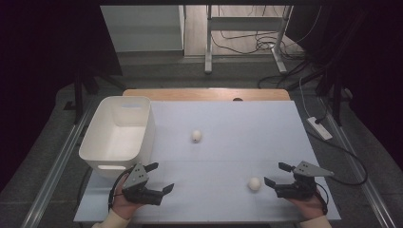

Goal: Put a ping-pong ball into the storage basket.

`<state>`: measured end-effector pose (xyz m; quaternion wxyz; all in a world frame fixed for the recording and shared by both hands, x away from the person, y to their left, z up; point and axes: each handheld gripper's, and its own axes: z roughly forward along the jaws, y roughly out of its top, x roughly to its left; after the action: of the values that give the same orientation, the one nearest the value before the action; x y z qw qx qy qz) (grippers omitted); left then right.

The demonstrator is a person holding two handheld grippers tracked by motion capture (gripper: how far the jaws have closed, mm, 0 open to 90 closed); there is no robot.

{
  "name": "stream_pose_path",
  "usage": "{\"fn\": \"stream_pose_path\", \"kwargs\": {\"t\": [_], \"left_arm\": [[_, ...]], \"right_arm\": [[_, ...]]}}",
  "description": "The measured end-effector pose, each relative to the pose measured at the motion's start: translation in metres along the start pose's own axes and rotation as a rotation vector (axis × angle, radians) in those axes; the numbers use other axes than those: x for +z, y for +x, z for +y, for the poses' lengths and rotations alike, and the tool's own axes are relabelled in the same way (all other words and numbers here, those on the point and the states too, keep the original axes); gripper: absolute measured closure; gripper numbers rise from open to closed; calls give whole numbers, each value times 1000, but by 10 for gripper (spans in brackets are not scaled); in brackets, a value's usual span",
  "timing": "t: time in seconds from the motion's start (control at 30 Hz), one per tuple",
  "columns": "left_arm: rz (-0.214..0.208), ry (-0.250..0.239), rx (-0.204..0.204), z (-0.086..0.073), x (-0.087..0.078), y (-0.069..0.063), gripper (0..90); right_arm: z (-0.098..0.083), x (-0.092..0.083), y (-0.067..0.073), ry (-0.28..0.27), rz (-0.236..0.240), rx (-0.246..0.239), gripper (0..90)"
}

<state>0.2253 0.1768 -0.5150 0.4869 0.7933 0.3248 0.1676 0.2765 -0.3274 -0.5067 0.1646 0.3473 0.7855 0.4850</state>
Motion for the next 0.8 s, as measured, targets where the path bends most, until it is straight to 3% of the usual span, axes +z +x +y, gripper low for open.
{"fn": "stream_pose_path", "kwargs": {"t": [0.8], "left_arm": [[3, 8, -6, 5, 3, -4, 80]], "right_arm": [[0, 0, 2, 4, 6, -13, 137]]}}
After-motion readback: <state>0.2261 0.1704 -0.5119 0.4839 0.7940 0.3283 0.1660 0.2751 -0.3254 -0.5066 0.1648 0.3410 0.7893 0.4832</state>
